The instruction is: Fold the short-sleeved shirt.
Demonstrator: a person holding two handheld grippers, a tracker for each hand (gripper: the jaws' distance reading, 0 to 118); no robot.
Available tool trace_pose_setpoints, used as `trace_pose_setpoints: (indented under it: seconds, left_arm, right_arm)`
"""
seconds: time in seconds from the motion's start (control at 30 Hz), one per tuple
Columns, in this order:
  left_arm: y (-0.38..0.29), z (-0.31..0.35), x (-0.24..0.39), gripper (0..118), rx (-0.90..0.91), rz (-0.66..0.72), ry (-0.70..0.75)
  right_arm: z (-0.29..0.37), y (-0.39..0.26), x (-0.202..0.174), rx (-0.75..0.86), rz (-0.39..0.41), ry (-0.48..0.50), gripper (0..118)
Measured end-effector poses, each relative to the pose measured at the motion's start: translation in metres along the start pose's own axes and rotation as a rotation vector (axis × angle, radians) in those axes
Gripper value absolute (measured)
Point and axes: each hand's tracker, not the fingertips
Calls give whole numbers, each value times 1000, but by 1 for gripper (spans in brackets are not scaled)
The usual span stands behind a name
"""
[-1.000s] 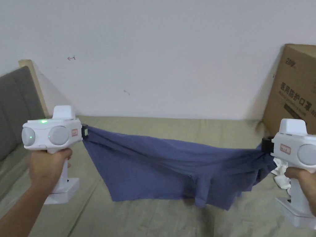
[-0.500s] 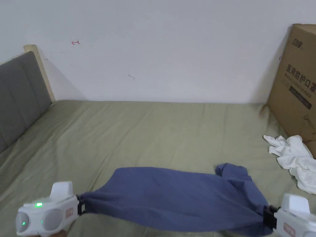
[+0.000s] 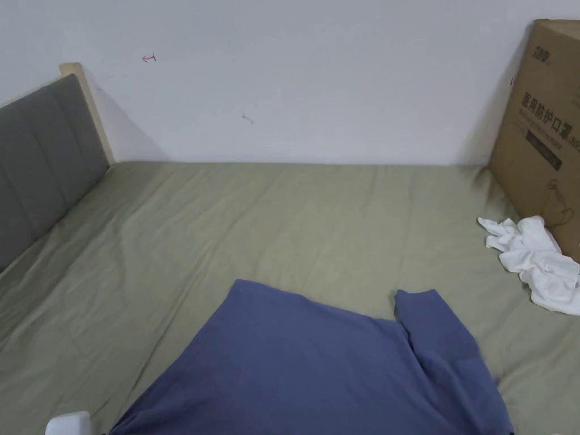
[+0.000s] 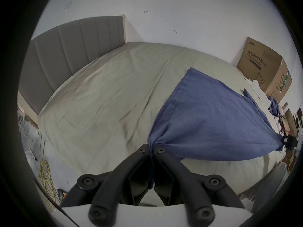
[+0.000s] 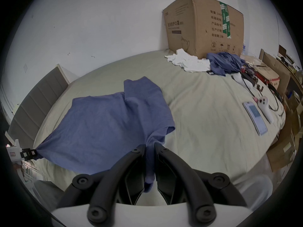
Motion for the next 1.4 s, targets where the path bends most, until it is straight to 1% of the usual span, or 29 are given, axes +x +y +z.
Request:
trace_pose_setpoints:
  seconds: [0.13, 0.17, 0.27, 0.3, 0.37, 0.43, 0.47, 0.5, 0.53, 0.57, 0.6, 0.63, 0.67, 0.7, 0.73, 0.8, 0.93, 0.97, 1.0, 1.07, 1.13, 1.17, 1.23, 1.27, 1.3, 1.33, 1.37, 1.4]
  left_arm:
    - [-18, -4, -3, 2, -44, 3, 16]
    - [-20, -7, -3, 2, -49, 3, 24]
    - [-22, -17, 2, 2, -96, 0, 43]
    - [-23, -22, 2, 2, -108, -2, 55]
    - [-24, -24, 13, 2, -164, -5, 68]
    - [-26, -32, 14, 2, -217, -1, 76]
    - [-26, -30, 15, 7, -189, 2, 78]
    - [-33, -42, 14, 18, -176, 6, 91]
    - [-30, -39, 17, 33, -168, 13, 106]
    - [-26, -35, 19, 59, -157, 20, 108]
    - [-19, -26, 22, 76, -143, 27, 100]
    - [-11, -16, 27, 86, -111, 35, 77]
    - [-3, -6, 30, 94, -60, 47, 49]
    - [6, 4, 35, 95, -8, 54, 28]
    - [15, 14, 39, 95, 36, 60, 9]
    - [37, 47, 57, 95, 123, 63, -28]
    - [69, 90, 81, 95, 294, 65, -96]
    - [75, 98, 87, 94, 335, 60, -107]
    - [80, 106, 93, 92, 373, 61, -118]
    - [88, 121, 104, 81, 429, 45, -155]
    - [92, 131, 115, 67, 492, 29, -173]
    - [95, 126, 114, 62, 516, 8, -184]
    - [95, 129, 123, 55, 552, -15, -197]
    - [95, 129, 127, 38, 573, -26, -208]
    - [96, 127, 130, 20, 583, -36, -219]
    - [96, 125, 133, 5, 581, -36, -219]
    - [96, 123, 137, 0, 578, -39, -227]
    - [98, 121, 138, 0, 571, -46, -235]
  right_arm:
    - [-4, -22, 3, -70, 6, -23, 10]
    - [-5, -26, -1, -96, -2, -34, 10]
    - [-24, -32, 1, -165, 12, -70, 10]
    - [-28, -34, -4, -197, 20, -78, 10]
    - [-38, -37, -3, -222, 2, -84, 10]
    - [-30, -35, -14, -223, -11, -89, 10]
    - [-27, -32, -16, -223, -10, -85, 10]
    - [-21, -27, -18, -219, -7, -82, 12]
    - [-15, -22, -21, -204, 6, -92, 18]
    - [-5, -16, -27, -190, 17, -89, 27]
    - [4, -8, -30, -164, 22, -76, 34]
    - [13, 1, -34, -124, 21, -63, 43]
    - [23, 12, -38, -86, 32, -52, 62]
    - [30, 23, -38, -37, 48, -38, 75]
    - [41, 34, -43, 17, 68, -33, 82]
    - [66, 58, -55, 139, 101, -12, 84]
    - [105, 95, -76, 322, 143, -11, 84]
    - [103, 99, -66, 363, 152, -12, 84]
    - [108, 104, -69, 399, 163, -13, 84]
    - [112, 110, -71, 456, 179, -49, 83]
    - [113, 112, -69, 498, 191, -71, 80]
    - [114, 113, -71, 511, 200, -80, 78]
    - [116, 112, -76, 528, 201, -88, 74]
    - [117, 112, -76, 534, 199, -82, 61]
    - [117, 113, -76, 534, 194, -81, 40]
    - [116, 113, -76, 537, 190, -85, 15]
    - [111, 112, -70, 539, 186, -87, 0]
    - [110, 112, -67, 539, 187, -78, 0]
